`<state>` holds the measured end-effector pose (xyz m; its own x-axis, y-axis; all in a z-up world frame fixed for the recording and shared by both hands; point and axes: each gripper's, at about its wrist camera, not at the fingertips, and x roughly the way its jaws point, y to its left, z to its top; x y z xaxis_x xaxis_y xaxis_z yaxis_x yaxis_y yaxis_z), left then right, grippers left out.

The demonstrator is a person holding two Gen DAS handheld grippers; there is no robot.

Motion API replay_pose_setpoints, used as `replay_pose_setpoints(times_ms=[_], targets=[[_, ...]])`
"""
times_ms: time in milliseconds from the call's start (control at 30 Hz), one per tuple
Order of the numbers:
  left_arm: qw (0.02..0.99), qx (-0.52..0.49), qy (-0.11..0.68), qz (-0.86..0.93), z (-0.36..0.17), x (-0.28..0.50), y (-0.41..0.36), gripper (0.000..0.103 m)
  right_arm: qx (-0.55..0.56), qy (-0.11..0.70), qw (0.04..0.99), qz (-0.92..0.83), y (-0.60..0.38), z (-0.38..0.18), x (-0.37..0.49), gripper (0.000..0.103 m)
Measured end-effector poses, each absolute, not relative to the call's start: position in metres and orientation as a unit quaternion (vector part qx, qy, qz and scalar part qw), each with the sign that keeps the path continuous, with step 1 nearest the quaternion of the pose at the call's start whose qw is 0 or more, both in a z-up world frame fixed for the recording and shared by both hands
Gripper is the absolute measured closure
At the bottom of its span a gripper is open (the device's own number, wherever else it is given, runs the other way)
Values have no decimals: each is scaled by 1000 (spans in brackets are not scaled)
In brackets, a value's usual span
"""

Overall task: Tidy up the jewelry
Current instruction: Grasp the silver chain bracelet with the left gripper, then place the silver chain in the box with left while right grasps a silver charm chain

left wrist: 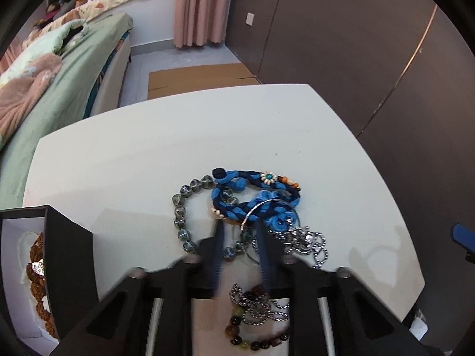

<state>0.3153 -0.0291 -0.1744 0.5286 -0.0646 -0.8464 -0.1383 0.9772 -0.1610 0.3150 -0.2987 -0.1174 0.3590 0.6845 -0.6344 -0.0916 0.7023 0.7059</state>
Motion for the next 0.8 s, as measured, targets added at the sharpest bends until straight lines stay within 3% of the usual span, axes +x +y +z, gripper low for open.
replay_pose_setpoints(times_ms=[200, 800], targets=[[886, -108, 451, -20, -155, 303, -33, 101, 286, 511, 771, 252, -294, -120, 316, 10], [922, -137, 358, -63, -62, 253, -7, 102, 226, 556, 758, 256, -232, -146, 322, 10]])
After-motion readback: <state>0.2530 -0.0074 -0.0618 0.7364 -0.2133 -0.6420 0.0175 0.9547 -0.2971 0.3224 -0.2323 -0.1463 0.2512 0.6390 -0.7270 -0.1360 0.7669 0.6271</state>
